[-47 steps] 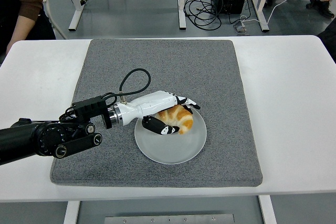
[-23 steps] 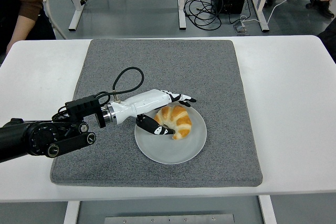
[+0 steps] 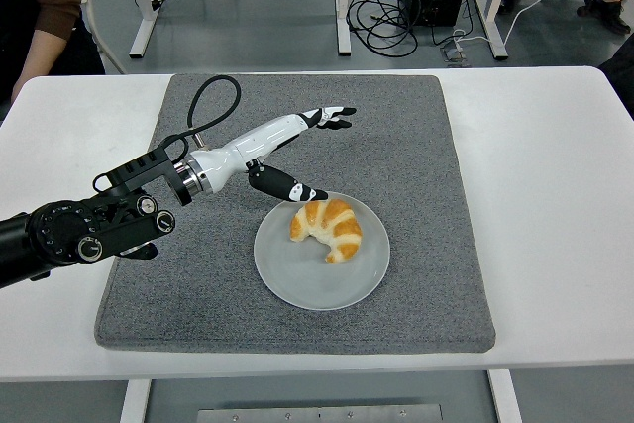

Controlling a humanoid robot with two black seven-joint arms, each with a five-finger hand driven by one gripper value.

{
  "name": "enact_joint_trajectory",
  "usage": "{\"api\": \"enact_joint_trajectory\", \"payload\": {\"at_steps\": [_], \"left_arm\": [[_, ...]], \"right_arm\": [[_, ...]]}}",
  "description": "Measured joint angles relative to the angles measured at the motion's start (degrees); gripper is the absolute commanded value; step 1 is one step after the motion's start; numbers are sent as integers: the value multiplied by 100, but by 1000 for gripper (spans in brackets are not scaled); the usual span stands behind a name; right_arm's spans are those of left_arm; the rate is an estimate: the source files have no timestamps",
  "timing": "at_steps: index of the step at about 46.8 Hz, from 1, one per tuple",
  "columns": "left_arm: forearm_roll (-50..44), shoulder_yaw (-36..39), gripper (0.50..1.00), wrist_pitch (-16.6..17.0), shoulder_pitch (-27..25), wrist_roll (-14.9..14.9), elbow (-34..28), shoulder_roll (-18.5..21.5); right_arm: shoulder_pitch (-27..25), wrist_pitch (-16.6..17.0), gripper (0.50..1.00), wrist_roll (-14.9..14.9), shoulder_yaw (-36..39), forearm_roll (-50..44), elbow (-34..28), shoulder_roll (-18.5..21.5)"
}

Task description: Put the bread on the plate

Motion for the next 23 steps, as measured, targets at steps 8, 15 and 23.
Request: {"api": "enact_joint_trajectory", "payload": {"at_steps": [8,15,23], "left_arm": [[-772,-215,904,-266,-151,0,62,81],[-1421,-499,904,-827,-359,0,172,225],[-1950,-869,905,-1519,-465,23,559,300]], "right_arm": [[1,0,1000,0,0,0,0,0],[0,0,1000,0,0,0,0,0],[7,0,1000,0,0,0,0,0]]}}
